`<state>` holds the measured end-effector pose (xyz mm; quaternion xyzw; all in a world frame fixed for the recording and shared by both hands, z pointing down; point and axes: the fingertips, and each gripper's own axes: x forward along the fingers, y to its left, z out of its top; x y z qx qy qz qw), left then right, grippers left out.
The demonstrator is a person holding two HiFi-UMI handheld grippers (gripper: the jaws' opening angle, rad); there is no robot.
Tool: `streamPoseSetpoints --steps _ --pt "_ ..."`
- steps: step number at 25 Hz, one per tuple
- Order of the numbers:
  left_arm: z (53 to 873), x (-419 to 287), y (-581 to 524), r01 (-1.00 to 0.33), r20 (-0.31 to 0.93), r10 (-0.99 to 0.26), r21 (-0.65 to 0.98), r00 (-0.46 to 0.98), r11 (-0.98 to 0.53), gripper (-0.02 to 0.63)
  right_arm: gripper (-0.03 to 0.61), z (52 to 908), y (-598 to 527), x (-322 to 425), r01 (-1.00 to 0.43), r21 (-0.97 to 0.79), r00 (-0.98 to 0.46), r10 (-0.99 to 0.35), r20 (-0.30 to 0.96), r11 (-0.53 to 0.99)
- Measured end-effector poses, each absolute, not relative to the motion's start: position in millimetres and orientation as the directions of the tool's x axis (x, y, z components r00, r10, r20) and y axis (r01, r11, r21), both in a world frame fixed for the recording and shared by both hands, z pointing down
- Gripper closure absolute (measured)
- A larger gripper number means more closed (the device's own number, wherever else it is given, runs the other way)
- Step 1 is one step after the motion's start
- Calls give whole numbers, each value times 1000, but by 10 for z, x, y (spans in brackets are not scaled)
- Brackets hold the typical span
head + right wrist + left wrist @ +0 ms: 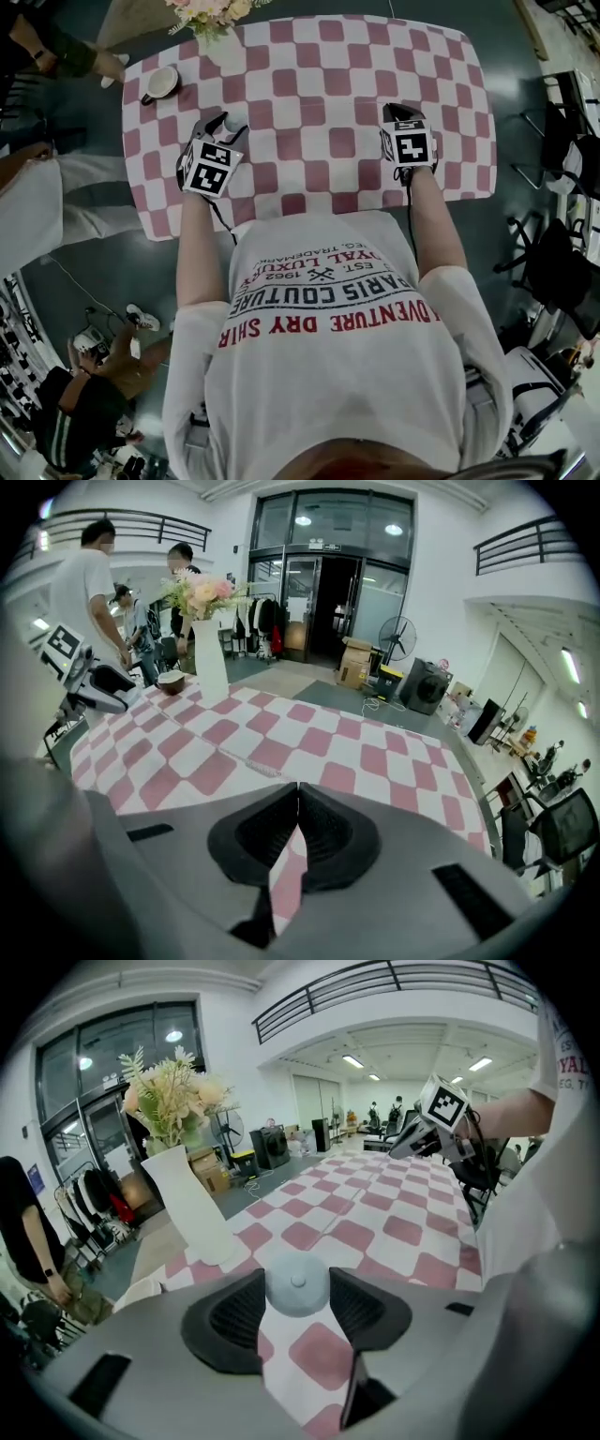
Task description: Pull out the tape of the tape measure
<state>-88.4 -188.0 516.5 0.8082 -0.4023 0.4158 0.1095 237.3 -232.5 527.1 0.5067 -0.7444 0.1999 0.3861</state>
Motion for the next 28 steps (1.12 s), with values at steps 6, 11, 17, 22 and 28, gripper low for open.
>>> streamPoseSetpoints --steps 6,11,17,22,28 --pt "5146 -810 -1872 -762 741 -577 -140 342 -632 383 548 5301 -2347 2643 -902 122 -173 -604 778 415" --pt "5186 -702 -1843 -762 747 -578 -150 330 -630 383 548 5378 -2370 2822 -906 123 -162 -601 783 404" --pt "5235 -587 -1792 -756 764 -558 -147 323 -638 383 548 5424 -2418 2997 -911 144 -131 -602 788 386" --pt "5226 -714 -1803 -801 742 -585 -111 327 -588 383 548 5436 -2463 3244 -933 135 -103 -610 786 332" --pt "5214 -646 -1835 -781 752 -576 -134 321 -610 383 548 5495 -2407 3139 -926 74 -175 -594 786 371"
